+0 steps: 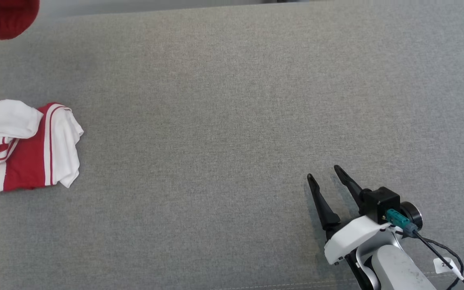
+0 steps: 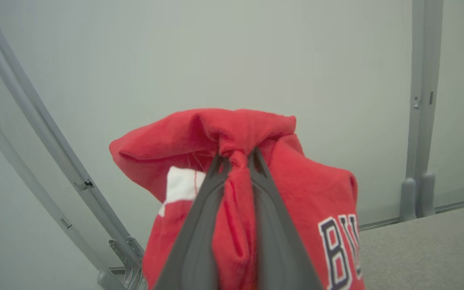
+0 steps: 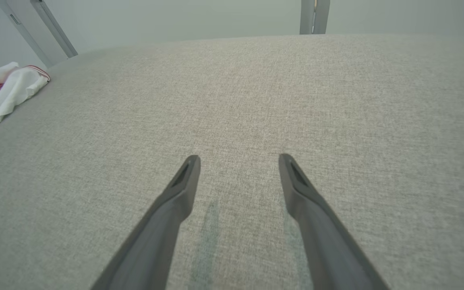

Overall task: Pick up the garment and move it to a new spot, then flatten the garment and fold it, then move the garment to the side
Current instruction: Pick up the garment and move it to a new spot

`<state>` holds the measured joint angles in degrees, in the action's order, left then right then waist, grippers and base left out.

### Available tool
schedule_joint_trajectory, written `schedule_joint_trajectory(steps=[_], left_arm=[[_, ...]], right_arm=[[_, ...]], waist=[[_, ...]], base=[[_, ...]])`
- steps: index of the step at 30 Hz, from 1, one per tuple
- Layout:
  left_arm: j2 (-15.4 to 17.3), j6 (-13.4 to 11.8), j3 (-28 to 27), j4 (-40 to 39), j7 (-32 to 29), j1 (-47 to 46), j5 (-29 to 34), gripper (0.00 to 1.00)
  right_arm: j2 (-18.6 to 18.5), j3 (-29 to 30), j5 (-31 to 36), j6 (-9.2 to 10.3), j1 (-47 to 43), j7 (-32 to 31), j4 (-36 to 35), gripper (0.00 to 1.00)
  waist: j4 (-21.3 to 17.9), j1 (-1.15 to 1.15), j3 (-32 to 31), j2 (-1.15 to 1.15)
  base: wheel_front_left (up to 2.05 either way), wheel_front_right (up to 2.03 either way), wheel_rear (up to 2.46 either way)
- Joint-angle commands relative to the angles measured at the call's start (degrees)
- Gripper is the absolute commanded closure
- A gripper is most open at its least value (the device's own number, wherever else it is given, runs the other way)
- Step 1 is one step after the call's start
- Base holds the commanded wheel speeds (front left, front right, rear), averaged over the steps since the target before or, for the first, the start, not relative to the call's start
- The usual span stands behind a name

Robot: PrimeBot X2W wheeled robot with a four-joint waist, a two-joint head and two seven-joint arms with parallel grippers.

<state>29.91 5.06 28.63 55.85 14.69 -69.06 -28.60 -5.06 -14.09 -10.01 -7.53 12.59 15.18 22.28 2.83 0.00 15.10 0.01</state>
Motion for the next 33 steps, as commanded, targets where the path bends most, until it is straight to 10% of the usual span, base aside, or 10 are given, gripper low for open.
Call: schedule_joint_trajectory(steps=[1, 18, 24, 26, 33], left_arm=[[-1.30, 0.66, 0.64, -1.56, 0.33, -0.39, 0.31, 1.00], [-21.82, 2.37, 8.33, -22.23, 0.47, 26.13, -4.39, 1.00], [-23.04, 2.37, 6.86, -17.94, 0.48, 33.20, -2.10, 1.00], [-22.56, 2.37, 5.33, -15.88, 0.47, 35.20, -1.17, 0.00], [-20.82, 1.42, -2.26, -14.06, 0.47, 42.06, 3.64, 0.00]], right_arm=[[0.08, 0.39, -0.43, 0.08, -1.10, -0.05, 0.31, 0.00], [1.61, 5.02, 0.20, 0.08, -4.48, -0.02, 0.47, 0.00], [1.67, 5.12, 0.40, 0.08, -4.63, -0.02, 0.40, 0.00], [1.69, 5.25, 0.58, 0.08, -4.79, -0.02, 0.06, 0.00], [1.47, 5.98, 0.37, 0.07, -5.56, -0.02, -0.25, 0.00]], waist=[[-0.69, 0.00, -3.31, -0.01], [-13.76, 0.00, -7.60, -0.01], [-17.86, 0.00, -7.75, -0.01], [-18.79, 0.00, -7.92, -0.01], [-17.93, 0.00, -9.00, -0.01]], base=[[0.00, 0.00, 0.00], [0.00, 0.00, 0.00], [0.00, 0.00, 0.00], [0.00, 0.00, 0.00], [0.00, 0.00, 0.00]])
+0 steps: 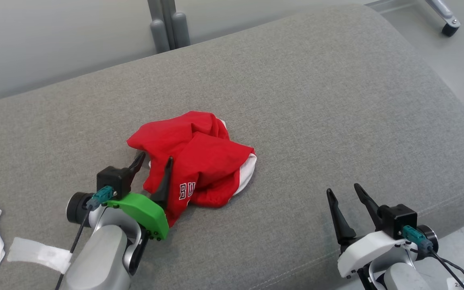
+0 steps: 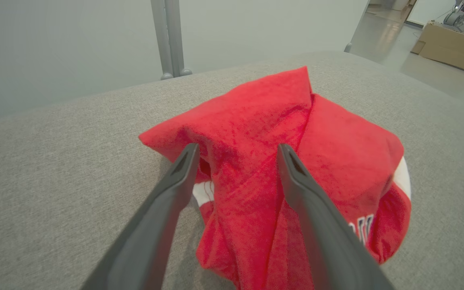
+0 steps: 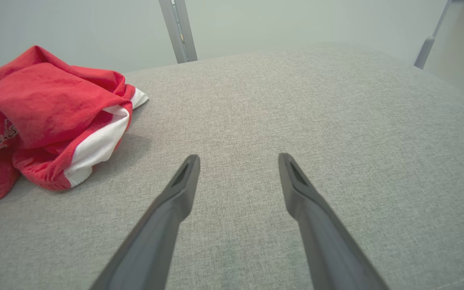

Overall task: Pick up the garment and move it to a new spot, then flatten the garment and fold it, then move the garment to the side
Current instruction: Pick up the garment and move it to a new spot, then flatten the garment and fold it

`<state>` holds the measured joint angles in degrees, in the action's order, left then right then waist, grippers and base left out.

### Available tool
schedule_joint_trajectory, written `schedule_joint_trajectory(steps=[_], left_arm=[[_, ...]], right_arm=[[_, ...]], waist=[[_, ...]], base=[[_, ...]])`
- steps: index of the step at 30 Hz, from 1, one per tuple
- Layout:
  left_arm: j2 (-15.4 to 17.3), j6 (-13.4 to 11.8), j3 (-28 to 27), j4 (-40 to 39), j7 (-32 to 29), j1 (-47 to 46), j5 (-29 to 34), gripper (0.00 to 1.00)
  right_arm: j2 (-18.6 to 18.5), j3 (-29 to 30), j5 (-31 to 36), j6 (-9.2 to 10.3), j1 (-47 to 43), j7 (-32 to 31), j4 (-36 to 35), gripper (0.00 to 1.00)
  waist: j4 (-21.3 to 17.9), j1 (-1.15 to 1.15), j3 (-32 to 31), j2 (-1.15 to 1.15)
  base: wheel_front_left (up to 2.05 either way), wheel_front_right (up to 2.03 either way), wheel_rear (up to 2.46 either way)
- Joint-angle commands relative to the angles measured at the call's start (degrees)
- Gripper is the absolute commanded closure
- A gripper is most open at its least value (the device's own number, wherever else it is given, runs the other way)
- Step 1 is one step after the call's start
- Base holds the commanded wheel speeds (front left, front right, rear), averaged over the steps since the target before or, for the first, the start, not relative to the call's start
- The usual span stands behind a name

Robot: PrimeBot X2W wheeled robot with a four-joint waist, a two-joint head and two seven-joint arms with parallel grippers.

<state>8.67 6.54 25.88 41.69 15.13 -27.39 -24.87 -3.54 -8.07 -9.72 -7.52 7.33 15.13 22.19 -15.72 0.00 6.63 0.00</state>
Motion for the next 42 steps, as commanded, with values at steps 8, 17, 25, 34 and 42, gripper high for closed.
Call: schedule_joint_trajectory(steps=[8, 17, 25, 34, 42], left_arm=[[-0.84, -1.25, -12.43, -8.79, 0.01, 9.73, 4.95, 0.00], [-3.85, -0.22, -22.46, -18.23, 0.00, 21.74, 11.24, 0.00], [-5.56, 0.27, -25.74, -22.63, 0.00, 28.79, 14.71, 0.00], [-5.77, 0.70, -22.34, -23.83, 0.00, 29.03, 14.45, 0.00], [-5.74, 0.87, -19.09, -24.03, 0.00, 27.02, 13.29, 0.00]], right_arm=[[0.05, -0.70, -0.61, 0.06, -1.35, 0.03, -0.17, 0.00], [0.16, -3.19, -0.94, 0.06, -0.95, 0.03, 0.04, 0.00], [0.05, -4.00, -1.25, 0.06, -0.99, 0.03, 1.39, 0.00], [0.14, -1.38, -4.77, 0.06, -1.00, 0.03, 4.14, 0.00], [0.27, 2.01, -5.46, 0.05, 1.28, 0.03, 5.96, 0.00]], waist=[[5.61, 0.00, -3.19, 0.00], [11.73, 0.00, -5.46, 0.00], [15.89, 0.00, -6.42, 0.00], [20.74, 0.00, -5.42, 0.00], [25.94, 0.00, -2.17, 0.00]], base=[[0.00, 0.00, 0.00], [0.00, 0.00, 0.00], [0.00, 0.00, 0.00], [0.00, 0.00, 0.00], [0.00, 0.00, 0.00]])
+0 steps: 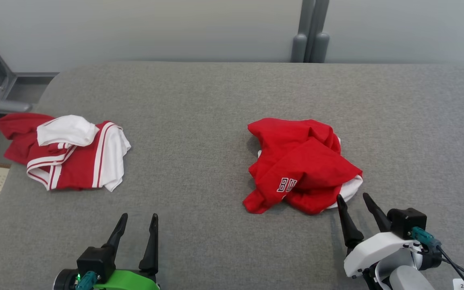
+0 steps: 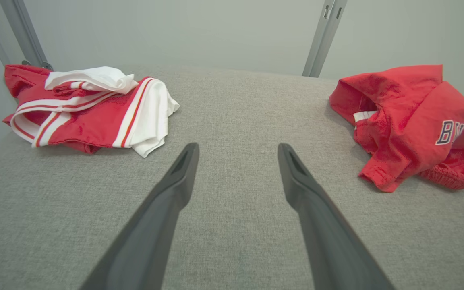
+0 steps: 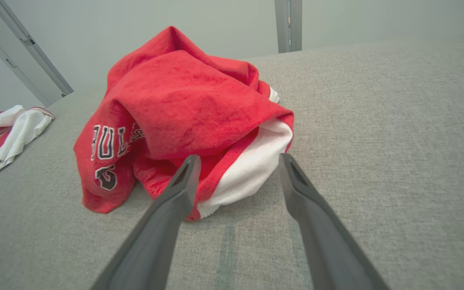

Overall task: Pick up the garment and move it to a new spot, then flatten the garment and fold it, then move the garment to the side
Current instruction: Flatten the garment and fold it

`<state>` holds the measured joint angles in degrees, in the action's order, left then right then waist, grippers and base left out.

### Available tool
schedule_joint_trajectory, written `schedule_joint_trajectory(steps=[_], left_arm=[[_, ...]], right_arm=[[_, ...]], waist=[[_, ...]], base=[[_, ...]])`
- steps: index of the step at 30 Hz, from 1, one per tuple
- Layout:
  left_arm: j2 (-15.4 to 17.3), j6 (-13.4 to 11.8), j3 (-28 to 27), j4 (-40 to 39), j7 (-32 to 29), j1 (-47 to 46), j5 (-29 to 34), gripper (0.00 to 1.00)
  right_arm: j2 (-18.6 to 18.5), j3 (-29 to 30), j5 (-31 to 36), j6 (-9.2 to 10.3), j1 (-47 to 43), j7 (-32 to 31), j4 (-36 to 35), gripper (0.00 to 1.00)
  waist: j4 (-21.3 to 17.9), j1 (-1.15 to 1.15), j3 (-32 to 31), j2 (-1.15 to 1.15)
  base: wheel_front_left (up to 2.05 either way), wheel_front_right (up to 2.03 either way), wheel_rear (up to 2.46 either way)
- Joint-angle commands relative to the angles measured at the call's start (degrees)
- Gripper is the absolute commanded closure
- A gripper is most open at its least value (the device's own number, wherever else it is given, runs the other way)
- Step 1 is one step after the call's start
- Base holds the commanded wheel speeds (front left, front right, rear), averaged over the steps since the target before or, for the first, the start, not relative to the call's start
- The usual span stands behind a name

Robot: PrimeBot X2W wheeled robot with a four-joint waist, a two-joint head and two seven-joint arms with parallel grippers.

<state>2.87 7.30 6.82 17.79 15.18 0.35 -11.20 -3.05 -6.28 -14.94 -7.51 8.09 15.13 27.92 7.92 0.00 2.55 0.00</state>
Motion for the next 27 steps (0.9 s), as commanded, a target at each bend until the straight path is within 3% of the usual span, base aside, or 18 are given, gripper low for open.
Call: schedule_joint_trajectory(steps=[1, 10, 15, 16, 17, 18, 23, 27], left_arm=[[0.06, 0.14, 0.07, -0.19, -0.04, -0.82, -0.49, 0.00], [0.05, 0.19, 0.32, -0.46, -0.04, -1.39, -0.46, 0.00], [0.05, 0.21, 1.48, -0.58, -0.04, -1.79, -1.12, 0.00], [0.05, 0.20, 2.01, -0.43, -0.04, -1.75, -1.32, 0.00], [0.04, 0.21, 2.89, -0.11, -0.04, -1.78, -1.36, 0.00], [0.04, 0.21, 3.63, 0.01, -0.04, -1.94, -1.41, 0.00], [0.07, 0.15, 5.82, -0.05, -0.04, -2.12, -2.60, 0.00], [0.08, 0.15, 7.07, 0.02, -0.04, -2.04, -3.55, 0.00]], right_arm=[[-0.21, 0.73, -0.47, 0.04, 0.74, 0.03, 0.53, 0.00], [0.00, 4.16, 0.16, 0.03, 2.34, 0.03, 4.74, 0.00], [0.08, 2.16, -2.54, 0.02, 3.26, 0.03, 7.00, 0.00], [0.09, 1.38, -3.32, 0.02, 3.57, 0.03, 6.96, 0.19], [0.03, 1.00, -3.89, 0.02, 3.92, 0.03, 6.67, 0.64], [-0.06, 0.72, -4.07, 0.03, 4.39, 0.02, 6.26, 1.00], [-2.93, -1.30, -3.51, 0.02, 7.20, 0.03, 2.10, 1.00], [-8.79, -5.13, -2.41, 0.02, 11.45, 0.04, -4.46, 1.00]], waist=[[2.83, 0.00, 2.20, 0.00], [5.31, 0.00, 3.50, 0.00], [5.43, 0.00, 4.07, 0.00], [5.37, 0.00, 4.19, 0.00], [5.26, 0.00, 4.30, 0.00], [5.14, 0.00, 4.38, 0.00], [4.26, 0.00, 3.94, 0.00], [3.19, 0.00, 2.86, 0.00]], base=[[0.00, 0.00, 0.00], [0.00, 0.00, 0.00], [0.00, 0.00, 0.00], [0.00, 0.00, 0.00], [0.00, 0.00, 0.00], [0.00, 0.00, 0.00], [0.00, 0.00, 0.00], [0.00, 0.00, 0.00]])
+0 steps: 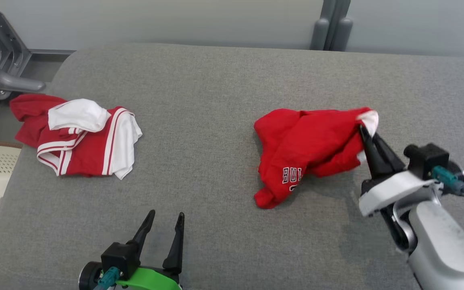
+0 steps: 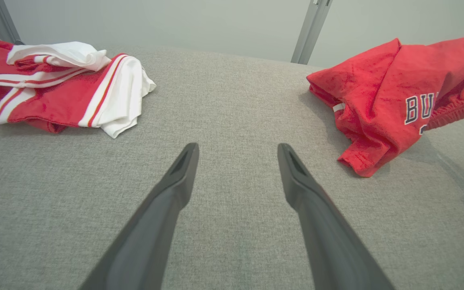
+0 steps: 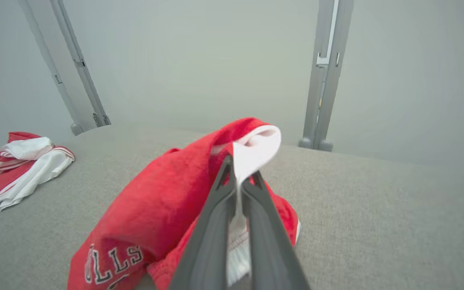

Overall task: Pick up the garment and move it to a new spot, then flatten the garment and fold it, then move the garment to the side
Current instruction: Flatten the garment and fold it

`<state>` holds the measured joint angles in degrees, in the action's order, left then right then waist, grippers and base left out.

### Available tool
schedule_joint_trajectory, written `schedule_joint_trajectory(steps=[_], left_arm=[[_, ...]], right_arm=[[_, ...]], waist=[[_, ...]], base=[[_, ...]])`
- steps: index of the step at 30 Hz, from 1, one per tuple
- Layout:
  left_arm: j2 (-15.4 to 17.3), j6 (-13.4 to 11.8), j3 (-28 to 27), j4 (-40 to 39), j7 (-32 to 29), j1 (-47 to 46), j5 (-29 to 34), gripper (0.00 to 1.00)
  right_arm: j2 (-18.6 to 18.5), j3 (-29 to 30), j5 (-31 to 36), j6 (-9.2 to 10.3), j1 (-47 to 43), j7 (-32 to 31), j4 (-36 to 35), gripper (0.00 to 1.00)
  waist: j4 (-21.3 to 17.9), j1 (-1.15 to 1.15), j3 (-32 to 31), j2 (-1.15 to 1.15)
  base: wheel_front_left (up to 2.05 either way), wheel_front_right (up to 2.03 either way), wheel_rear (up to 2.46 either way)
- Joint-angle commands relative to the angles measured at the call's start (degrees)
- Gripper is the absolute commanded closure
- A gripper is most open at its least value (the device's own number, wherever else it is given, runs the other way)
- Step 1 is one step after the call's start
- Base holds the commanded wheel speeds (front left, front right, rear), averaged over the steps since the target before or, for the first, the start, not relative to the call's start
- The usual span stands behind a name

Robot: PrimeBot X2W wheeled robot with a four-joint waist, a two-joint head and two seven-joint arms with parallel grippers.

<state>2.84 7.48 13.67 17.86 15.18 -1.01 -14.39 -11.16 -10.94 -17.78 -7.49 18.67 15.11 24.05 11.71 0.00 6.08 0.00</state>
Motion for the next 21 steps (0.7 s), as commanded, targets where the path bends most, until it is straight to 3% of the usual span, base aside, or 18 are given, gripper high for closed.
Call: schedule_joint_trajectory(steps=[1, 4, 10, 14, 16, 17, 18, 19, 21], left_arm=[[0.11, -0.03, 0.58, 0.01, -0.04, -0.81, -0.52, 0.00], [0.12, -0.03, 1.74, 0.31, -0.04, -1.03, -1.35, 0.00], [0.12, -0.02, 4.17, 0.71, -0.04, -1.33, -2.49, 0.00], [0.12, -0.02, 6.41, 1.61, -0.04, -0.84, -3.94, 0.00], [0.12, -0.02, 6.79, 2.28, -0.04, -0.28, -4.50, 0.00], [0.12, -0.02, 6.82, 2.37, -0.04, -0.22, -4.67, 0.00], [0.12, -0.02, 6.80, 2.44, -0.04, -0.24, -4.76, 0.00], [0.12, -0.02, 6.81, 2.51, -0.04, -0.32, -4.83, 0.00], [0.11, -0.02, 6.77, 2.41, -0.04, -0.58, -4.73, 0.00]], right_arm=[[-2.04, -1.95, 0.58, 0.00, 2.21, 0.06, -1.96, 1.00], [-5.60, -6.52, 1.12, 0.00, 7.21, 0.06, -4.85, 1.00], [-8.16, -15.43, 1.99, 0.01, 15.66, 0.06, -5.83, 1.00], [-10.09, -22.74, 1.02, 0.02, 20.44, 0.05, 0.77, 1.00], [-11.03, -28.38, -1.01, 0.01, 20.86, -0.07, 8.02, 1.00], [-11.31, -29.65, -1.98, 0.02, 20.83, -0.65, 10.76, 0.79], [-11.47, -30.28, -2.93, 0.03, 20.63, -1.52, 13.60, 0.27], [-11.34, -30.68, -3.75, 0.03, 20.53, -1.63, 15.87, 0.00], [-10.97, -31.10, -5.16, 0.03, 20.19, -1.27, 19.49, 0.00]], waist=[[-0.80, 0.00, -0.98, 0.00], [-1.06, 0.00, -1.88, 0.00], [-0.06, 0.00, -2.62, 0.00], [1.85, 0.00, -2.95, 0.00], [2.65, 0.00, -3.02, 0.00], [2.79, 0.00, -2.99, 0.00], [2.87, 0.00, -2.95, 0.00], [2.91, 0.00, -2.91, 0.00], [2.74, 0.00, -2.87, 0.00]], base=[[0.00, 0.00, 0.00], [0.00, 0.00, 0.00], [0.00, 0.00, 0.00], [0.00, 0.00, 0.00], [0.00, 0.00, 0.00], [0.00, 0.00, 0.00], [0.00, 0.00, 0.00], [0.00, 0.00, 0.00], [0.00, 0.00, 0.00]])
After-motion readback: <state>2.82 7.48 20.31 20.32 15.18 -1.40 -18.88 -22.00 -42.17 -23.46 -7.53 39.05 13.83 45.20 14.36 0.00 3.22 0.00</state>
